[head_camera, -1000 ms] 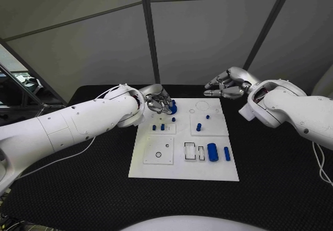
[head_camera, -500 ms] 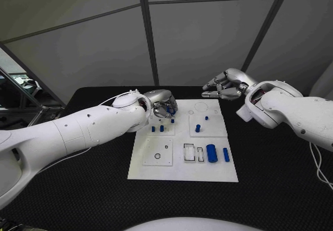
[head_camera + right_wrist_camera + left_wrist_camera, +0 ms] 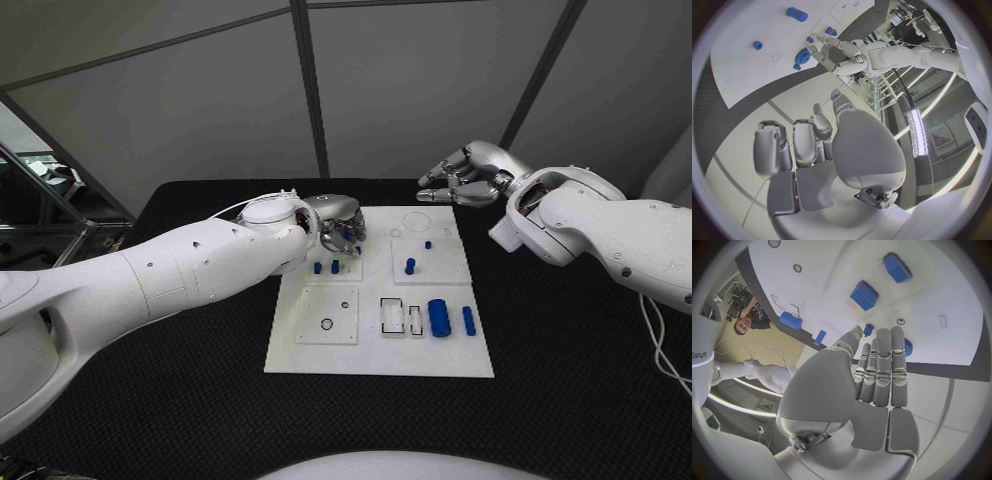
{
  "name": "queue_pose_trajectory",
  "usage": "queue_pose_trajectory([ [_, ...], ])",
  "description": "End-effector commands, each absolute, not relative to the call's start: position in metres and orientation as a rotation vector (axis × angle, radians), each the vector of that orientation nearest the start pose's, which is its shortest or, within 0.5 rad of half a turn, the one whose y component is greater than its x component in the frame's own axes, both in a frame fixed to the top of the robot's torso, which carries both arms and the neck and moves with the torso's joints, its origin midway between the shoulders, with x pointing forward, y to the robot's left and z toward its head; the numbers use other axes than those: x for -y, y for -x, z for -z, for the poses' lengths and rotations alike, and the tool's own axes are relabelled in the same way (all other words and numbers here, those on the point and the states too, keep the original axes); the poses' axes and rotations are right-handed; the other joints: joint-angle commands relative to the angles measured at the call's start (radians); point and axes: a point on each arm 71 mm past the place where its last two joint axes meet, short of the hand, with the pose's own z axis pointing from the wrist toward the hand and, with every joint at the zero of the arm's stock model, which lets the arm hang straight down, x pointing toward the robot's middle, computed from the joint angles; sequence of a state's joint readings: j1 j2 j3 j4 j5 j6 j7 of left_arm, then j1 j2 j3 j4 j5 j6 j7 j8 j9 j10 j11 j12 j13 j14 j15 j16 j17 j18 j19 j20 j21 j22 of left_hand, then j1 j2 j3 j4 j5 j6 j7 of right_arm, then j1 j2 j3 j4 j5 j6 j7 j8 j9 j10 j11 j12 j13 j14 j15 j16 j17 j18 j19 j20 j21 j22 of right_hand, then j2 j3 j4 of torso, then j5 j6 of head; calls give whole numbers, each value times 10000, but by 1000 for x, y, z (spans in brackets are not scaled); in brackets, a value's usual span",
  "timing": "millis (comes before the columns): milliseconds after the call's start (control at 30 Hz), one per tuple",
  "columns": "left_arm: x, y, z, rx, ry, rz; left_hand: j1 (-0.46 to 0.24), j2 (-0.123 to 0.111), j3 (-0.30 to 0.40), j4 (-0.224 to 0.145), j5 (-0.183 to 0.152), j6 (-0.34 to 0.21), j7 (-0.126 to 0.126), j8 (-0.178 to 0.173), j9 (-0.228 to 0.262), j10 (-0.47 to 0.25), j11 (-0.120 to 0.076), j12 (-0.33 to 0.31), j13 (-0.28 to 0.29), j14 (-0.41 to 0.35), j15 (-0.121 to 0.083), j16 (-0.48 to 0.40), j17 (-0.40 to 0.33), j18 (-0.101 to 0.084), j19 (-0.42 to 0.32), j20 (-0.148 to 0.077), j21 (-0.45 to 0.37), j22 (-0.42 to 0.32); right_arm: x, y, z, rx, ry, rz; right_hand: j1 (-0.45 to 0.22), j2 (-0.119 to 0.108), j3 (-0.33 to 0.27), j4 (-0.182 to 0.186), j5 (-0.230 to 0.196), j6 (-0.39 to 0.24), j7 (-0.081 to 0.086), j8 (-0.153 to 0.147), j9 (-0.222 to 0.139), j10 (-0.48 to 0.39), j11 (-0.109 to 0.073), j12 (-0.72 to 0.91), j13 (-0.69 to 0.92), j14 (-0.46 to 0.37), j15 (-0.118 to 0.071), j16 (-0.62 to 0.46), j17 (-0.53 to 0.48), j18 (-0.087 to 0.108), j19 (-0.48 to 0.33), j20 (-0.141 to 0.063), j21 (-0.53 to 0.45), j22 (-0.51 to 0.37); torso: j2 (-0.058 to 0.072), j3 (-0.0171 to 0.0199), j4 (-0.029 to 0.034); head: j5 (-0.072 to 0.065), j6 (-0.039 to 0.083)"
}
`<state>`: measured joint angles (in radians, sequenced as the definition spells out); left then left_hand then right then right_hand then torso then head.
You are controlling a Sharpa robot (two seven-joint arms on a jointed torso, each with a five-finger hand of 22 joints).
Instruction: Assemble the parts on the task board
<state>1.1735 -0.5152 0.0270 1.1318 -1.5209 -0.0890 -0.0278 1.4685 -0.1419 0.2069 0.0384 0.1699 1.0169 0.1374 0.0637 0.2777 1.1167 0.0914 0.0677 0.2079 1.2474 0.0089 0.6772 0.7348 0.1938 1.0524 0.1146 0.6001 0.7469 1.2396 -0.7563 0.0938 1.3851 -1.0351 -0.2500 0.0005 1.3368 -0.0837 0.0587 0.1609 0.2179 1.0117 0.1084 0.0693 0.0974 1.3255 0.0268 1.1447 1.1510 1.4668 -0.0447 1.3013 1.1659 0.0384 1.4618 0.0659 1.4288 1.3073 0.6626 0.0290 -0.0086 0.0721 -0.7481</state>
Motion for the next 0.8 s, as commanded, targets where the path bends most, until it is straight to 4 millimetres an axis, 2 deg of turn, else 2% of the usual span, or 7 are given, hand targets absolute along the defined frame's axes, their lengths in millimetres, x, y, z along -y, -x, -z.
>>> queue_pose_trajectory([
  [33, -134, -545, 214, -18469, -3151, 5912, -83, 43, 7, -94, -54, 97, -12, 35, -62, -32, -14, 35, -76, 43, -12, 103, 32, -133, 102, 5, 90, 43, 197, -531, 127, -16199, -2100, -9474, -58, -15, -23, 39, 68, -67, 27, -46, 13, -35, 7, -51, -16, 182, -32, -34, -8, 105, -51, -23, -23, 594, 4, 4, 1, -18, -7],
  [167, -133, -546, 214, -18515, -3162, 5892, -61, 116, 50, -145, -31, 137, -19, 41, -170, 11, -21, 61, -208, 46, -18, 295, 94, -134, 118, -3, 172, 137, 196, -531, 127, -16202, -2098, -9479, -58, -15, -23, 39, 68, -67, 27, -46, 13, -35, 7, -51, -16, 182, -32, -34, -8, 105, -51, -23, -23, 594, 3, 7, -2, -16, -19],
  [467, -130, -548, 216, -18602, -3220, 5913, 12, 375, 332, -283, -10, 378, -63, 87, -411, 231, -72, 125, -539, 309, -70, 1385, 787, -138, 147, -37, 509, 491, 195, -531, 126, -16217, -2080, -9505, -58, -15, -23, 39, 68, -67, 27, -46, 13, -35, 7, -51, -16, 182, -32, -34, -8, 105, -51, -23, -23, 594, 13, 6, 6, -26, -51],
  [800, -128, -550, 219, -18688, -3215, 5873, -44, 428, 517, -370, -11, 450, -67, 58, -602, 335, -93, 129, -779, 531, -77, 2196, 1334, -134, 124, -63, 765, 775, 194, -530, 126, -16236, -2057, -9535, -46, 2, -14, 35, 73, -66, 26, -43, 16, -20, 4, -23, 6, 189, -33, -21, 20, 99, -36, -24, -10, 616, -2, 5, 1, -16, -75],
])
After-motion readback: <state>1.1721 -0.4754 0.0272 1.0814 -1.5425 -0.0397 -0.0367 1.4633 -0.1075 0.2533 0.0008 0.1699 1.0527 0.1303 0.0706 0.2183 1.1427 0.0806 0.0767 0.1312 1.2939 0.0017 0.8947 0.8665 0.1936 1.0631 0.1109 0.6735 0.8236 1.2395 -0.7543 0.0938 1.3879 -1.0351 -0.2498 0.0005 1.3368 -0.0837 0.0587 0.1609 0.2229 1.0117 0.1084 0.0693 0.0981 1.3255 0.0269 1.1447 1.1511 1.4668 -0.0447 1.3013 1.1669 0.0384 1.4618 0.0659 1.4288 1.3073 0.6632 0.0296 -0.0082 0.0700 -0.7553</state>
